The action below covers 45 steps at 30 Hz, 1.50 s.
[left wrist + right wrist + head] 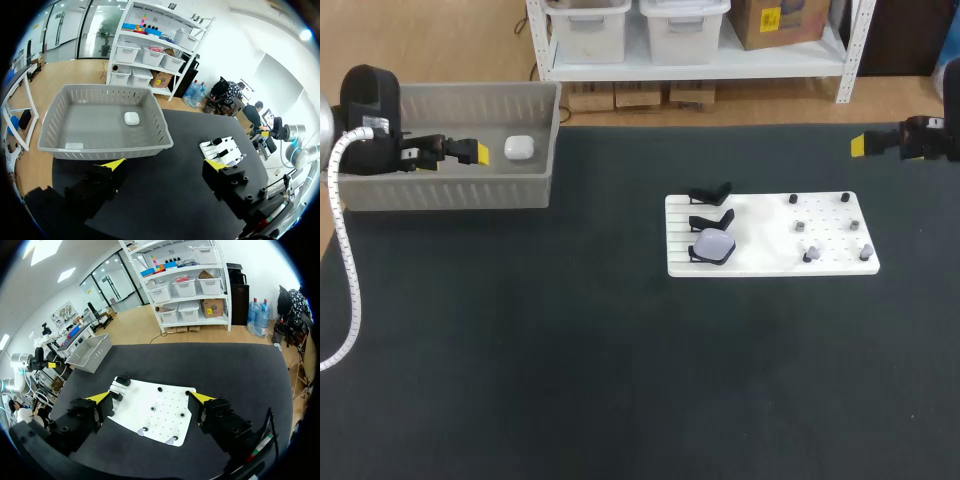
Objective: Pick up each earbud case from the left stands, insert the matching earbuds, close the lid, and place the case in the box.
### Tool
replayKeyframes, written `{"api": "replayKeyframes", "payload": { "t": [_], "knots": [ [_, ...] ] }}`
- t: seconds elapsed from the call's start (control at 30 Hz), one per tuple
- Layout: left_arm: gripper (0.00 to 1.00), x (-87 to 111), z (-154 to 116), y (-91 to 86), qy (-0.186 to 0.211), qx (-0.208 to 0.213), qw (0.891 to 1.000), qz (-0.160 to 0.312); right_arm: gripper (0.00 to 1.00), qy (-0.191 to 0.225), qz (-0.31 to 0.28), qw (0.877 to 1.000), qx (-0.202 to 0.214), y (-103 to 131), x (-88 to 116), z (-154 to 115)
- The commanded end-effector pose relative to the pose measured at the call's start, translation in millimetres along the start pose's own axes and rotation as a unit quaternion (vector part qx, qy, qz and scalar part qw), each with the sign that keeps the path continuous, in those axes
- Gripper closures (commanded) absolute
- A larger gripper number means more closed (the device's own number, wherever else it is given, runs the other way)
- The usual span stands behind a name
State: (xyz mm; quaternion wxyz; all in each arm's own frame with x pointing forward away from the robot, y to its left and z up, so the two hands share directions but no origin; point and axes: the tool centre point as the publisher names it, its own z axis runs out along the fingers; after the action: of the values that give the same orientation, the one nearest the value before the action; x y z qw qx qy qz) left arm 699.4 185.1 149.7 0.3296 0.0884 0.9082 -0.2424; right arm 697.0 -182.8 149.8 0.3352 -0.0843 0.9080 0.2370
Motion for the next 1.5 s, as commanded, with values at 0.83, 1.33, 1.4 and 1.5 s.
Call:
{"api": "replayKeyframes", "payload": {
  "t": [0.83,1.33,1.4,1.5],
  "knots": [
    [0.0,-3.9,-2.9,-1.9,0.004,0.048,0.999,0.001,0.0,0.0,0.0,1.0,-0.001,-0.7,0.1,0.9],
    [0.0,-8.6,-9.7,-53.4,-0.04,0.263,0.929,0.259,0.0,0.0,0.0,1.0,-0.001,-0.7,0.1,0.9],
    [0.0,-7.2,-8.9,-63.9,-0.044,0.277,0.914,0.295,0.0,0.0,0.0,1.0,-0.001,-0.7,0.1,0.9],
    [0.0,-1.6,-11.1,-80.5,-0.044,0.314,0.883,0.346,0.0,0.0,0.0,1.0,-0.001,-0.7,0.1,0.9]
  ]
}}
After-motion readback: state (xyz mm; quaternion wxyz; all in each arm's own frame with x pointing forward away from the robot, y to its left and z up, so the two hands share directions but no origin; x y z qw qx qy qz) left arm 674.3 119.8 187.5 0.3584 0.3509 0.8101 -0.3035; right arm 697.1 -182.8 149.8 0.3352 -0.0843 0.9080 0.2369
